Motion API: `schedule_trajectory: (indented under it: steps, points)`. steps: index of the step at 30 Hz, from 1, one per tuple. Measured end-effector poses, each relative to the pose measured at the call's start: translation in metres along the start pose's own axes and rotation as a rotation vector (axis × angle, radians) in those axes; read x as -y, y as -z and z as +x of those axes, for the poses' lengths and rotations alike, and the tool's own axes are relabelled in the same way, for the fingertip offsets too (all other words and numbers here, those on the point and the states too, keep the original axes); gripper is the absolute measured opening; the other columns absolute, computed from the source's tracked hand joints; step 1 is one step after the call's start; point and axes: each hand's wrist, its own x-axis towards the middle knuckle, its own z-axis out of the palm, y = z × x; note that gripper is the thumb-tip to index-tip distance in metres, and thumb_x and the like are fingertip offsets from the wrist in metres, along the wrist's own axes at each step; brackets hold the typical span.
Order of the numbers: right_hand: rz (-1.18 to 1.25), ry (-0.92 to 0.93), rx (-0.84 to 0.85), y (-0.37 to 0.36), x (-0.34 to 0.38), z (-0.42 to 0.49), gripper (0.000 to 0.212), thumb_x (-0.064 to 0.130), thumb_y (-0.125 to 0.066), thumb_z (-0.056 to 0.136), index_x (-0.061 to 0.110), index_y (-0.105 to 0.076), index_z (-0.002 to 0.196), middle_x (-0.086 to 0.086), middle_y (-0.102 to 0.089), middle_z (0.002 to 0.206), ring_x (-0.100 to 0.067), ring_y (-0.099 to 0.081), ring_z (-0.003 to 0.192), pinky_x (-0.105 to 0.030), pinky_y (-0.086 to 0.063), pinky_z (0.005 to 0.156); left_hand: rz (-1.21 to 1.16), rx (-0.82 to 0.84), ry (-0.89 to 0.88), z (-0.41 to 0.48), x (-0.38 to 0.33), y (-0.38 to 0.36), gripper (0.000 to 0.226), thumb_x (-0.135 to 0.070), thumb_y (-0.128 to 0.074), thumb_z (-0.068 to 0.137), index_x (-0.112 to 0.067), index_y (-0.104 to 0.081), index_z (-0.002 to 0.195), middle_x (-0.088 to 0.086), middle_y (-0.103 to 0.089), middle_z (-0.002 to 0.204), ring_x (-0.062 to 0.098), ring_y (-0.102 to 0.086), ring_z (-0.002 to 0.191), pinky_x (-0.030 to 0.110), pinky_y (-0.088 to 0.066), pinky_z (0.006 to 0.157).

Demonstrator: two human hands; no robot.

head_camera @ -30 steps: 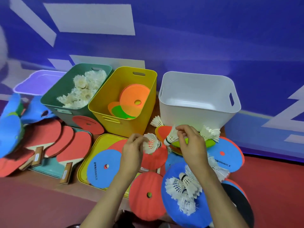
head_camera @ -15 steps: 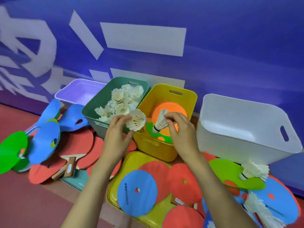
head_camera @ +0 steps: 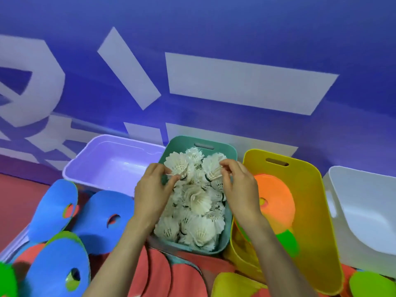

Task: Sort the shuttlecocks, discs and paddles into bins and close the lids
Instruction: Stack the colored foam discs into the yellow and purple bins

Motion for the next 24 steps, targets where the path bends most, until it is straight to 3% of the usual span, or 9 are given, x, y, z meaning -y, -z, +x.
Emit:
schedule_trajectory:
  steps: [5, 10, 14, 16, 20, 24]
  points:
    - [-0.166, -0.044, -0.092, -0.024, -0.001, 0.036, 0.011, 0.010, -0.055, 0.091, 0.011, -0.063, 0.099, -0.005, -0.065, 0.092, -0.026, -0.058, 0.087, -0.030, -0.041, 0.064, 0.119, 0.161, -0.100, 0.045, 0.011, -0.026, 0.023, -0.034, -0.063, 0.087, -0.012, -0.055, 0.092, -0.003, -0.051, 0.109, 0.023, -0.055, 0.082, 0.030, -0.037, 0.060]
    - [-0.255, -0.110, -0.043, -0.035, -0.007, 0.054, 0.012, 0.011, -0.052, 0.092, 0.012, -0.062, 0.098, -0.007, -0.065, 0.092, -0.030, -0.057, 0.089, -0.035, -0.042, 0.064, 0.182, 0.309, -0.194, 0.056, 0.022, -0.040, 0.025, -0.032, -0.065, 0.086, -0.010, -0.052, 0.083, -0.003, -0.052, 0.118, 0.020, -0.056, 0.095, 0.034, -0.044, 0.067]
    - [-0.194, -0.054, -0.079, -0.027, 0.001, 0.047, 0.013, 0.009, -0.054, 0.091, 0.012, -0.063, 0.100, -0.003, -0.065, 0.093, -0.025, -0.059, 0.088, -0.035, -0.046, 0.066, 0.051, 0.192, -0.332, 0.055, 0.022, -0.031, 0.024, -0.022, -0.073, 0.079, -0.011, -0.052, 0.078, -0.003, -0.057, 0.122, 0.016, -0.058, 0.093, 0.026, -0.043, 0.060]
    - [-0.184, -0.070, -0.025, -0.019, 0.003, 0.042, 0.015, 0.009, -0.052, 0.091, 0.013, -0.062, 0.102, -0.002, -0.065, 0.096, -0.023, -0.058, 0.088, -0.034, -0.046, 0.067, -0.017, 0.176, -0.438, 0.052, 0.020, -0.023, 0.028, -0.019, -0.078, 0.073, -0.015, -0.051, 0.075, -0.003, -0.058, 0.122, 0.011, -0.057, 0.091, 0.024, -0.044, 0.060]
    - [-0.358, -0.136, 0.272, -0.020, -0.009, 0.034, 0.017, 0.012, -0.046, 0.093, 0.015, -0.059, 0.103, -0.001, -0.063, 0.099, -0.023, -0.052, 0.093, -0.032, -0.038, 0.067, -0.005, 0.493, -0.458, 0.041, 0.021, -0.017, 0.030, -0.025, -0.074, 0.075, -0.023, -0.044, 0.073, -0.012, -0.053, 0.125, 0.014, -0.059, 0.103, 0.030, -0.049, 0.077]
    - [-0.346, -0.121, 0.258, -0.032, -0.021, 0.029, 0.014, 0.010, -0.049, 0.092, 0.015, -0.060, 0.098, 0.002, -0.063, 0.095, -0.020, -0.046, 0.089, -0.030, -0.033, 0.066, -0.052, 0.518, -0.360, 0.035, 0.022, -0.016, 0.025, -0.023, -0.073, 0.076, -0.019, -0.049, 0.074, -0.017, -0.049, 0.121, 0.014, -0.060, 0.101, 0.031, -0.047, 0.081]
